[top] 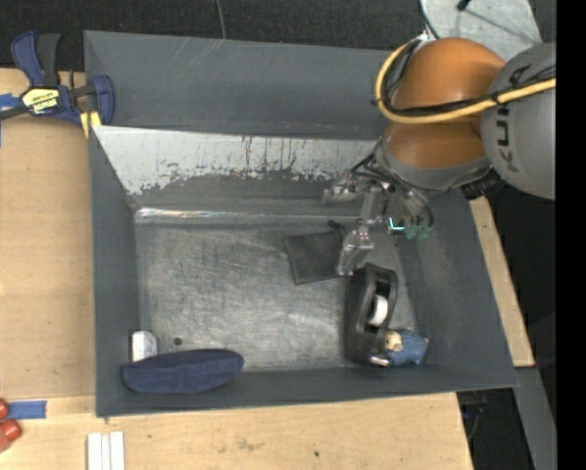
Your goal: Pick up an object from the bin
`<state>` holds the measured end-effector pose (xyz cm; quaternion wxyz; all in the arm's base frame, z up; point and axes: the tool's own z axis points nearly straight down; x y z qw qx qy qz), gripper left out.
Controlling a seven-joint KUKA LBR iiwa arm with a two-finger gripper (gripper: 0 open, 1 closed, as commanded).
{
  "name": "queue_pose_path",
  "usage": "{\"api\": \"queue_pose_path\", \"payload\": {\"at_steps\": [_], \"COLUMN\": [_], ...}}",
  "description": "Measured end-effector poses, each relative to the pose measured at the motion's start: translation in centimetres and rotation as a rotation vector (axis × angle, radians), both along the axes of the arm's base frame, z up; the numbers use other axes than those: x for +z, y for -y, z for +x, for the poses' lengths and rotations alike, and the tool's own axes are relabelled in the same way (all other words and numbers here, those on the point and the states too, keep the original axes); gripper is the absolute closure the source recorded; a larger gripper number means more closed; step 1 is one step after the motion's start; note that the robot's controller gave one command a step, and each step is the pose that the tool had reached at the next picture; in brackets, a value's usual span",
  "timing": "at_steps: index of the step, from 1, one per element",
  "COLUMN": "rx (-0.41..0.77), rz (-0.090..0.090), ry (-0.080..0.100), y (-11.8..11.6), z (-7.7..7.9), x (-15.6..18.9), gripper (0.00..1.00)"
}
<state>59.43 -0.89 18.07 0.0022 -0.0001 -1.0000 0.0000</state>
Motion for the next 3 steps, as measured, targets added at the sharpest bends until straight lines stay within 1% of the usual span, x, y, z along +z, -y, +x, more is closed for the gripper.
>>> {"api": "queue_pose_path", "payload": {"at_steps": [1,2,3], "rx": [0.077,0.076,0.271], "rz": [0.000,0.000,-0.001], "ry": [0.001,0.009,0.017], "y": [0.8,0.8,0.2], "z": [1.7,1.9,2.4], "x": [-9.9,-9.4,6.0], "gripper": [0.00,1.00,1.00]}}
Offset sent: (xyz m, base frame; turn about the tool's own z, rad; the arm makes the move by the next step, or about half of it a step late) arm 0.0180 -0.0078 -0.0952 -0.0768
